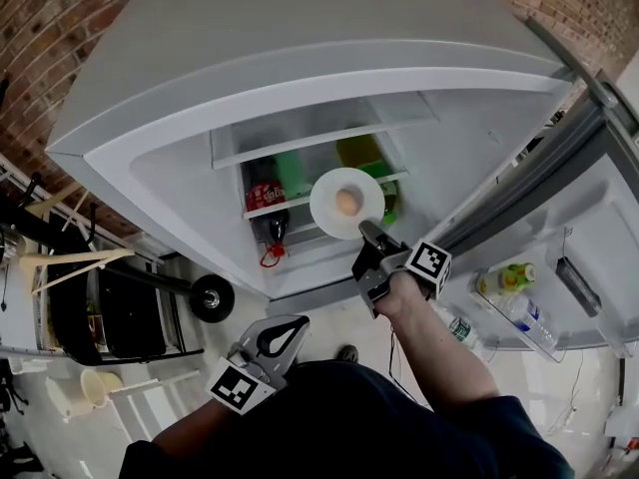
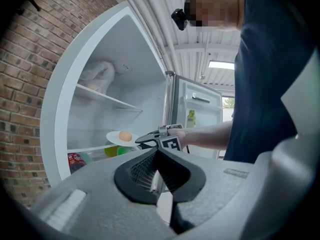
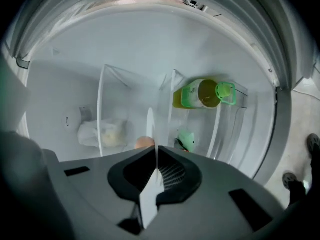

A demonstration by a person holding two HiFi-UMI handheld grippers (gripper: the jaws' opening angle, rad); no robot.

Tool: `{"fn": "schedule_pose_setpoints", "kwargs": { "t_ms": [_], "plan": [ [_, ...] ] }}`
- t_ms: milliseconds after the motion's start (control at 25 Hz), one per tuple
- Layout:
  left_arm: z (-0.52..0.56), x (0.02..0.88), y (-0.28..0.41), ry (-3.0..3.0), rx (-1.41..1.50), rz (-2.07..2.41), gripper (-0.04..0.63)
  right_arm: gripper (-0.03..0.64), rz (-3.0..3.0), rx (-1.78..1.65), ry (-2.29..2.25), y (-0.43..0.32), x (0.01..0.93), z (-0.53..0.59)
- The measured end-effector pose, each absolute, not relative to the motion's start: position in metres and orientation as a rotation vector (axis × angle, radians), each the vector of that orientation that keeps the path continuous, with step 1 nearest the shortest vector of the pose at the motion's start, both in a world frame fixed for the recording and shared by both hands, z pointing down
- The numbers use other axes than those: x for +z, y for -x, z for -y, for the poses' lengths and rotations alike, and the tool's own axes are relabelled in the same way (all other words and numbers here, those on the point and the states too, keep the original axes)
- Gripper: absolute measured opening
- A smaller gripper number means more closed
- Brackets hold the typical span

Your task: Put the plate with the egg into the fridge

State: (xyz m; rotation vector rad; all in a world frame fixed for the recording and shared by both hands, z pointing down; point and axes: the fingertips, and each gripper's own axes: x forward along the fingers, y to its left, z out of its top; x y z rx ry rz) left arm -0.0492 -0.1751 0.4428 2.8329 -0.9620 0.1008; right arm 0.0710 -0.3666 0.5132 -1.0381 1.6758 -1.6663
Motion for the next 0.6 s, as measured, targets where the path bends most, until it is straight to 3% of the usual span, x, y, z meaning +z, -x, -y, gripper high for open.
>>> {"fn": "schedule_pose_setpoints", "kwargs": {
  "t_ms": [600],
  "plan": [
    [0.178,0.447,0.062,-2.793,0.113,1.042,-0.002,0.021,-1.585,-1.695,1.107,-0.075,0.536,0.424]
  ]
}}
